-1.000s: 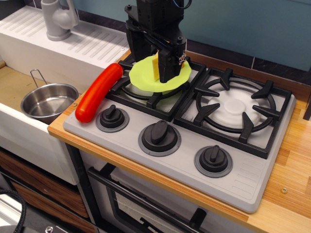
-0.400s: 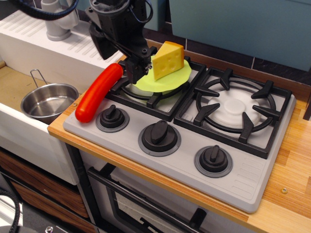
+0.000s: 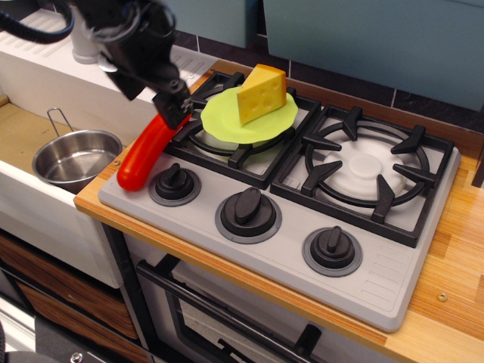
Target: Put cheese on plate and sausage in pot or pan in sink
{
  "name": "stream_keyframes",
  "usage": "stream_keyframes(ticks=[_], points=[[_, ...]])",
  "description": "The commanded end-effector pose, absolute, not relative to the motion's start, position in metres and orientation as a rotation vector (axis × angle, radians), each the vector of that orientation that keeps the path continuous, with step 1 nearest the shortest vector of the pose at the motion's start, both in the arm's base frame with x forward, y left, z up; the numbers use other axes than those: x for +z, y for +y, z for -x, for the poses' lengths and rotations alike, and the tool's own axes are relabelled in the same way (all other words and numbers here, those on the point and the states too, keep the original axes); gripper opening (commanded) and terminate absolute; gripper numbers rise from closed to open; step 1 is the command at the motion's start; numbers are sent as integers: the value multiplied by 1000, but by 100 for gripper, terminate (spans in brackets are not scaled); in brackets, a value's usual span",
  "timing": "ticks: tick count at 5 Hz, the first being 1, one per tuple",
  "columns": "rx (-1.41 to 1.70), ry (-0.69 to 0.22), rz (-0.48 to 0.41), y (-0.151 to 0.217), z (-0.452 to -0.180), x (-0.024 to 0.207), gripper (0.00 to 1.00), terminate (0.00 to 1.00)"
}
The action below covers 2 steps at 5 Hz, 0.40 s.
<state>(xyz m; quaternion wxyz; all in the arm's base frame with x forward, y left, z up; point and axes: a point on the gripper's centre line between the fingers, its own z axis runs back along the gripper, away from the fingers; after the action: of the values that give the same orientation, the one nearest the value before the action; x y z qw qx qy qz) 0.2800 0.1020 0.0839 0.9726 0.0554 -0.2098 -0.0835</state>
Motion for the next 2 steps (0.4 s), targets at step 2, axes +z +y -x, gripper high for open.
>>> stream_keyframes(ticks=[2], points=[[-47, -439, -82, 108, -272, 60, 100, 0]])
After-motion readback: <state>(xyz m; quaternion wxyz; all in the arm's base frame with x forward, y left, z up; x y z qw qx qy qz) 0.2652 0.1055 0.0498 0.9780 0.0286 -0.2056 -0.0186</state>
